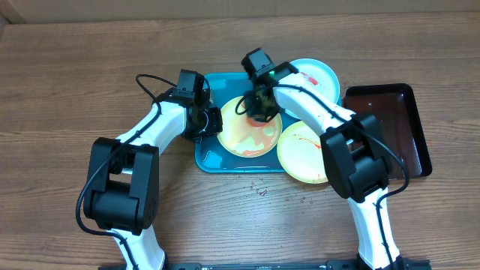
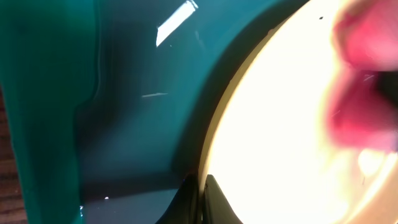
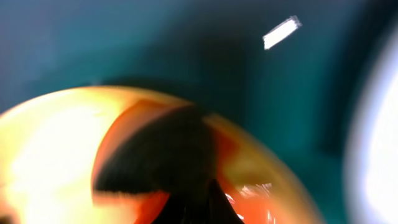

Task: Clean dirty plates on tray and stack at the side
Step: 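Keep scrubbing the sauce across the yellow plate with the sponge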

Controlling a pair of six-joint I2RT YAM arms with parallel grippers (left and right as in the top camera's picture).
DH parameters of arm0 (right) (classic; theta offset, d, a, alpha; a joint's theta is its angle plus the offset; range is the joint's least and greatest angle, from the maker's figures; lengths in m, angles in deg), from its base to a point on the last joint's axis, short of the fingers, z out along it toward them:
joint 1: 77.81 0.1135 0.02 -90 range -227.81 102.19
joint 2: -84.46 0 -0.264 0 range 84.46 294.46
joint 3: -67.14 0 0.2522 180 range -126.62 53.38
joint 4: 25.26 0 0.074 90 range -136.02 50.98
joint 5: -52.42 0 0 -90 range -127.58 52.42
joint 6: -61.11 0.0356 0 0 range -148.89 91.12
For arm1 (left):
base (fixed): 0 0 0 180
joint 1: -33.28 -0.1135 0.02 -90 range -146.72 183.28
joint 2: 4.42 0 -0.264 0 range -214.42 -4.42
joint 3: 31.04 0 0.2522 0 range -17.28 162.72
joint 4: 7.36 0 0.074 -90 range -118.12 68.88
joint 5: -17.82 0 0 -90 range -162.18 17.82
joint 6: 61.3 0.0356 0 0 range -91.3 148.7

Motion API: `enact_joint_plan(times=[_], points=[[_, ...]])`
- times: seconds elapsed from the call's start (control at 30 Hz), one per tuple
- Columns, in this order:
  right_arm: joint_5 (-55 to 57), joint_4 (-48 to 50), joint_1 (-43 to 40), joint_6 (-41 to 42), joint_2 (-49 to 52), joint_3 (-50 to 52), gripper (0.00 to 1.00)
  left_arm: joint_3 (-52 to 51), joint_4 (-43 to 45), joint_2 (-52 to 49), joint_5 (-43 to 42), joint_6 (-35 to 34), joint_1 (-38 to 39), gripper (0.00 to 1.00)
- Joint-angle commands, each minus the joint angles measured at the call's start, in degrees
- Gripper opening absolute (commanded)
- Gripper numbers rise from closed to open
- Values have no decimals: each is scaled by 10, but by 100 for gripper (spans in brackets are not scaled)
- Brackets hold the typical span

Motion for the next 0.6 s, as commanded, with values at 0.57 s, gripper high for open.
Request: enact_joint_plan(times=[0.57], points=[[-132,-191,-1,-15,12,-5,4,-3,-1,-3,-2,13,-1,4]])
